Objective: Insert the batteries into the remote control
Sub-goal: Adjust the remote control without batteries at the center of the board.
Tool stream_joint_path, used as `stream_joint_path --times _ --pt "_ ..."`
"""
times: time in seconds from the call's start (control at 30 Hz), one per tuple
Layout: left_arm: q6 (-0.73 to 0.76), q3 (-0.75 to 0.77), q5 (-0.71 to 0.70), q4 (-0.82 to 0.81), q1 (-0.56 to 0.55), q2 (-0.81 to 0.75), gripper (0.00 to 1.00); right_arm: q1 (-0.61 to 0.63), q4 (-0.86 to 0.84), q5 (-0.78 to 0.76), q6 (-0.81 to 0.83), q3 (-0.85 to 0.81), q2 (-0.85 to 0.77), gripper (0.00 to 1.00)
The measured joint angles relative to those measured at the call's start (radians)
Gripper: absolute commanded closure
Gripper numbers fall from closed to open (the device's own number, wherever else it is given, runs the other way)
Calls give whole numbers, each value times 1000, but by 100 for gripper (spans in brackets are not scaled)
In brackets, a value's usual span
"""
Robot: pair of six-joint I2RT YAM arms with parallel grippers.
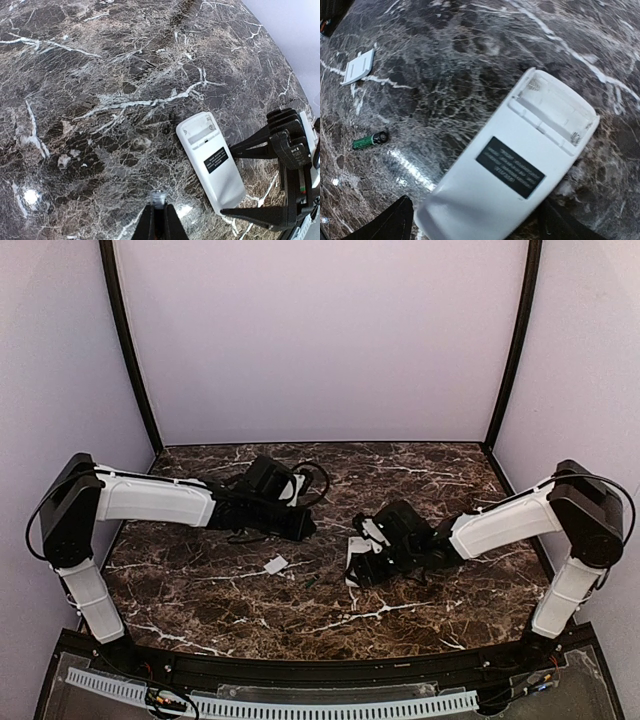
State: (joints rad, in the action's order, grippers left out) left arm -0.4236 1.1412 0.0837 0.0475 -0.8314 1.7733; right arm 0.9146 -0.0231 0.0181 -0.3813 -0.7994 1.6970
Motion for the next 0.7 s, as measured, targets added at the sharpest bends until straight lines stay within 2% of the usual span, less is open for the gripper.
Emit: stream_joint_path --times 0.03,0.27,0.5,0.7 --pt "-1 -6 -3 -1 1 -7 100 10 9 -14 -25 -15 10 2" --pt "-16 -77 -33 -26 35 -99 99 46 81 -108 -170 -135 85 2" --pt "-25 -115 -48 -35 58 -165 99 63 130 -214 -222 -182 126 15" --pt "-25 -124 -48 -42 59 -168 99 97 121 -293 -216 -151 124 23"
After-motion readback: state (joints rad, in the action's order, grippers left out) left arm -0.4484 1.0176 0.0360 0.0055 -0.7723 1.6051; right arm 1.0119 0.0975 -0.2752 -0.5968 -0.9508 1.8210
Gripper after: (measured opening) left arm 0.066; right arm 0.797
